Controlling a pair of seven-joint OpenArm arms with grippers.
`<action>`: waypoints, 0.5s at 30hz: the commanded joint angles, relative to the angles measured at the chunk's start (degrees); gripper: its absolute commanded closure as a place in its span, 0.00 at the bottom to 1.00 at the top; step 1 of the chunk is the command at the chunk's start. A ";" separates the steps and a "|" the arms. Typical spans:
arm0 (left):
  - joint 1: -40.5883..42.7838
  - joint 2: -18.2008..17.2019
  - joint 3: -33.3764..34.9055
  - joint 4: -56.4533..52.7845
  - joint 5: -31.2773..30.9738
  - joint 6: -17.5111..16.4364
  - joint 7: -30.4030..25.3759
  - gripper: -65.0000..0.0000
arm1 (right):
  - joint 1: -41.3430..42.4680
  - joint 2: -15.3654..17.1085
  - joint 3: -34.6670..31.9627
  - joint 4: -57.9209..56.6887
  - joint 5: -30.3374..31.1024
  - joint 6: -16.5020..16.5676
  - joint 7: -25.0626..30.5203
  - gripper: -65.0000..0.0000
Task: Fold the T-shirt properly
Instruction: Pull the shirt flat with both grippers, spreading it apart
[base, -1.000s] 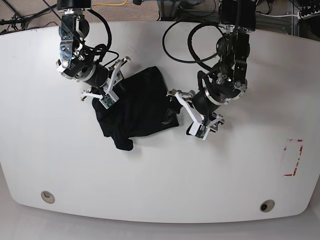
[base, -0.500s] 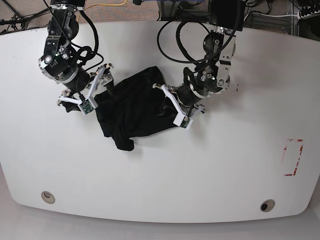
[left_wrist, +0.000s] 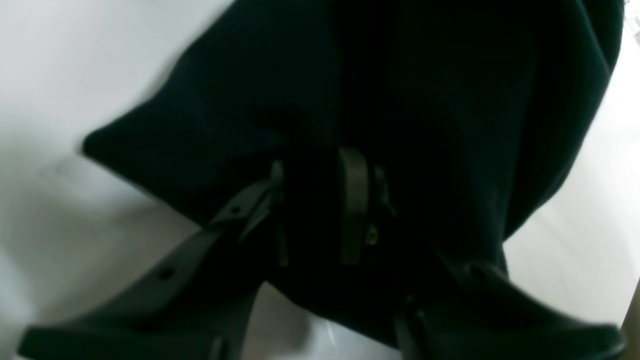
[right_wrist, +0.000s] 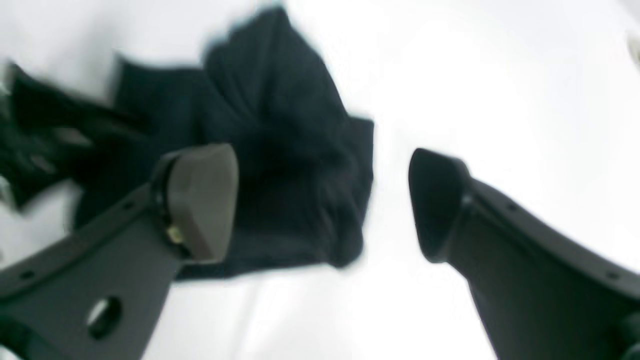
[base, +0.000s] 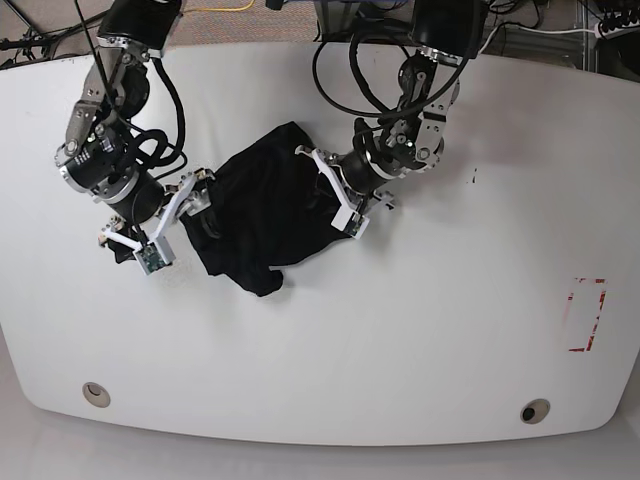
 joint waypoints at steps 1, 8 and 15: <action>0.08 -0.14 0.11 0.57 0.58 -0.33 0.88 0.82 | 2.63 -1.69 -1.42 0.31 -0.10 0.01 0.50 0.31; 0.26 -1.54 0.20 0.66 0.40 -0.33 0.88 0.82 | 5.09 -5.83 -7.23 -2.94 -7.92 0.01 0.68 0.38; 0.26 -1.63 0.20 0.75 0.40 -0.33 0.88 0.82 | 5.36 -8.02 -9.42 -5.93 -12.75 0.01 3.14 0.40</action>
